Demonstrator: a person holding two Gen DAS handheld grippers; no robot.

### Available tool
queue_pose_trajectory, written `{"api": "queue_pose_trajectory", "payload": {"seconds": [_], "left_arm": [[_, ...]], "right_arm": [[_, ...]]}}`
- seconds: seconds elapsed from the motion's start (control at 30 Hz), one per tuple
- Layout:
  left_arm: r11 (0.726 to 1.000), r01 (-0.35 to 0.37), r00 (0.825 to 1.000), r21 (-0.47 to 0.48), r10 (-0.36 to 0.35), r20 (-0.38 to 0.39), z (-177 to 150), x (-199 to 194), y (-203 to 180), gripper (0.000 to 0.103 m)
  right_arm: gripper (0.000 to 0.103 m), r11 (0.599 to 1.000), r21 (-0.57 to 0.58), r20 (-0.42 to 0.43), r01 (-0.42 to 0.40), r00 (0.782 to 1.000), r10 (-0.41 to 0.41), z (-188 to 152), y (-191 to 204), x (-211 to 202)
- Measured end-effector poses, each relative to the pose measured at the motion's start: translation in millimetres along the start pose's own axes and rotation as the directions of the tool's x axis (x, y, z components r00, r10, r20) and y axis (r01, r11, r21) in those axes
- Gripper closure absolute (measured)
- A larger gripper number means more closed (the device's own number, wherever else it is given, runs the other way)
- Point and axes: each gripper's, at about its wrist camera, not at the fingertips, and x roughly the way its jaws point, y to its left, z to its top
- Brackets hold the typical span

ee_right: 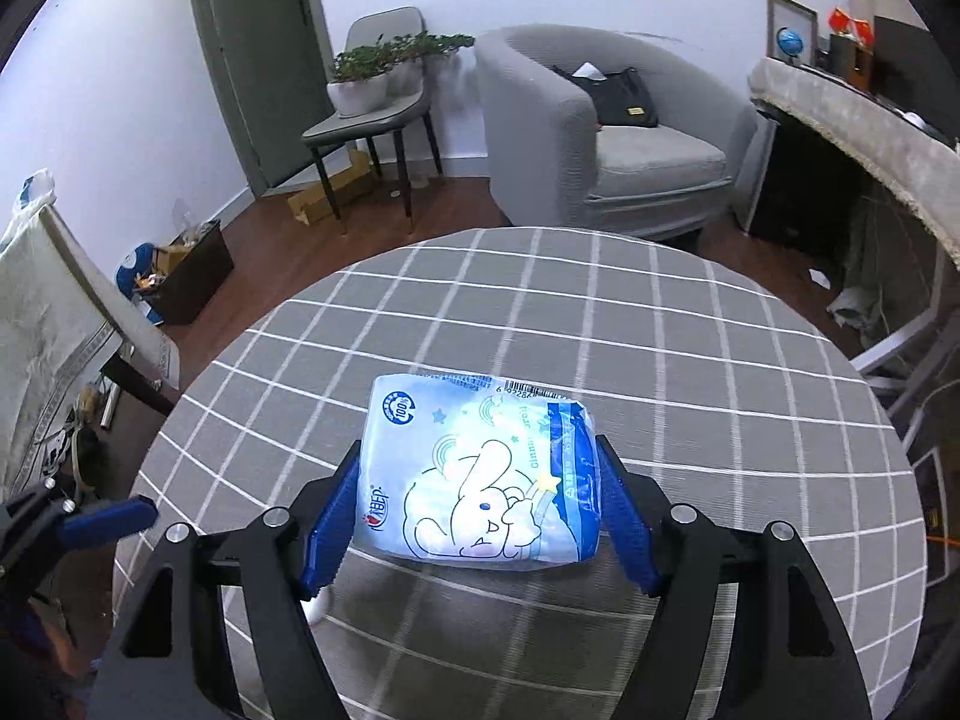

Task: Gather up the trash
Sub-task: 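Grasp the white-blue wipes pack with the right tool while the left tool grasps the clear lid, then carry the wipes pack and clear lid with both tools over the teal bin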

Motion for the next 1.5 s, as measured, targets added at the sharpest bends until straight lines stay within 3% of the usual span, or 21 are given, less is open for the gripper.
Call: {"api": "queue_pose_trajectory", "payload": {"seconds": [0.2,0.5,0.67,0.8,1.13,1.5], "left_arm": [[0.998,-0.013,0.999,0.054,0.014,-0.031,4,20,-20,0.05],[0.997,-0.06,0.996,0.05,0.063,-0.065,11,40,-23,0.059],[0.996,-0.08,0.993,0.043,0.084,-0.088,12,49,-21,0.07],[0.995,-0.086,0.992,0.044,0.09,-0.089,12,47,-22,0.071],[0.99,-0.142,0.99,0.003,0.142,-0.021,6,12,3,0.071],[0.969,-0.21,0.976,-0.132,0.216,0.032,-10,-31,62,0.071]], "right_arm": [[0.03,1.0,0.016,0.014,0.005,1.0,-0.005,-5,-21,-11],[0.03,1.0,0.025,0.02,0.011,1.0,-0.012,-14,-45,-21],[0.03,0.999,0.043,0.026,-0.003,1.0,0.002,-15,-56,-26],[0.03,0.999,0.047,0.038,-0.007,0.999,0.006,-13,-56,-30],[0.03,0.999,0.012,0.052,-0.048,0.998,0.047,-6,-25,-30],[0.03,0.991,-0.016,0.086,-0.133,0.987,0.134,6,26,-33]]}}
